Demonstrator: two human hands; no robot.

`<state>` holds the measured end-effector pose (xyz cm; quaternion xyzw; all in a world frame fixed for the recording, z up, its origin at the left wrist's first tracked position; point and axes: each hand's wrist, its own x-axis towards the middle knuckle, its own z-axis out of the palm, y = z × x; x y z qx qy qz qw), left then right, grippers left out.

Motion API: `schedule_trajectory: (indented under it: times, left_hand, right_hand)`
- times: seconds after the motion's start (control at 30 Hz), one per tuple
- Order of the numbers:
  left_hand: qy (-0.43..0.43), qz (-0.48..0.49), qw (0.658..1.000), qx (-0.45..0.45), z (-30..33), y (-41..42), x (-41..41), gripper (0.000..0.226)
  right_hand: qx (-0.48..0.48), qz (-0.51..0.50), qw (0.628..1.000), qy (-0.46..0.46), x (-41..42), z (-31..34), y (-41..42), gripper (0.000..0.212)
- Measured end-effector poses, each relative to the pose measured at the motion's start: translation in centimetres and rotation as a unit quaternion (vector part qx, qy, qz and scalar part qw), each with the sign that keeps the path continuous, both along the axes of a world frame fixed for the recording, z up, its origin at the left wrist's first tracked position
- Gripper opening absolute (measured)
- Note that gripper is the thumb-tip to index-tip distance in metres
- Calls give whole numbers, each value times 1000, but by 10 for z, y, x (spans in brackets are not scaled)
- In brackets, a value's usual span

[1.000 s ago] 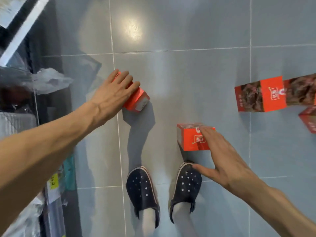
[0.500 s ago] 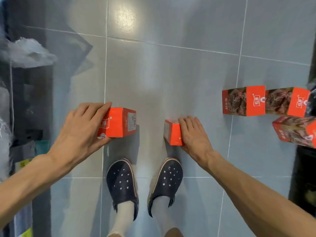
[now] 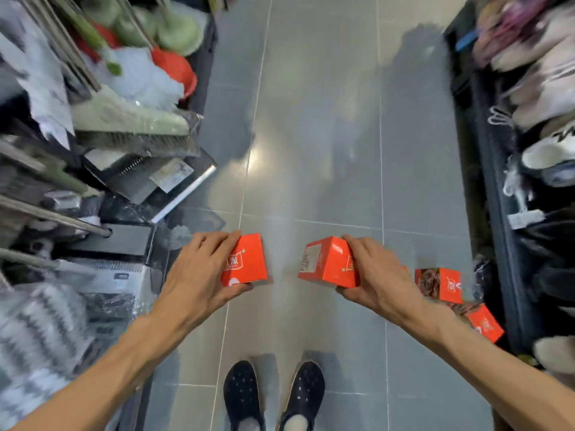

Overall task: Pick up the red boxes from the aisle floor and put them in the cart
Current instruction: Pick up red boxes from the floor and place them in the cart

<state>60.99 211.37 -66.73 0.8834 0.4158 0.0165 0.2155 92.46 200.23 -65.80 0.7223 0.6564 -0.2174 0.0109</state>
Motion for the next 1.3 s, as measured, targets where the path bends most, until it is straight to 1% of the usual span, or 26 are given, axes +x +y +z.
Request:
schedule_trajectory:
  times: [0.13, 0.27, 0.33, 0.43, 0.47, 0.53, 0.67, 0.77, 0.9, 0.97, 1.03, 1.13, 1.23, 1.3]
  left_hand:
    - [-19, -23, 998, 51, 145, 29, 2, 91]
    - [-4, -3, 995, 95, 298, 35, -8, 90]
    - [-24, 15, 992, 120, 362, 30, -17, 91]
    - [-26, 43, 988, 149, 447, 14, -30, 94]
    - [-25, 54, 985, 165, 470, 9, -34, 95]
    - [-24, 83, 978, 188, 510, -3, -41, 97]
    - [-14, 133, 968, 211, 567, -34, -57, 103]
    - [-4, 209, 955, 213, 587, -72, -70, 103]
    - [6, 337, 919, 203, 604, -143, -96, 103]
    - [9, 390, 895, 215, 611, -191, -113, 103]
    - [29, 445, 866, 228, 618, -244, -133, 103]
    - [71, 527, 818, 219, 623, -335, -166, 102]
    - [94, 586, 774, 221, 630, -437, -192, 95]
    - [127, 629, 736, 215, 637, -510, -200, 94]
  right_hand:
    - [55, -10, 998, 4, 9, 161, 36, 105]
    - [98, 13, 995, -22, 6, 327, 51, 109]
    - [117, 7, 993, -14, 3, 399, 55, 103]
    - [143, 7, 989, 34, 1, 488, 55, 67]
    - [155, 16, 987, 48, 1, 511, 57, 64]
    - [158, 40, 983, 80, -1, 551, 61, 69]
    - [164, 100, 975, 113, -15, 607, 74, 84]
    - [178, 185, 961, 100, -38, 629, 87, 80]
    - [196, 321, 923, 76, -92, 650, 88, 75]
    - [179, 376, 904, 97, -129, 658, 76, 72]
    - [163, 432, 881, 103, -171, 663, 60, 77]
    - [158, 519, 834, 97, -237, 671, 16, 85]
    - [144, 582, 791, 120, -305, 673, -43, 80]
    - [143, 630, 752, 130, -350, 675, -93, 77]
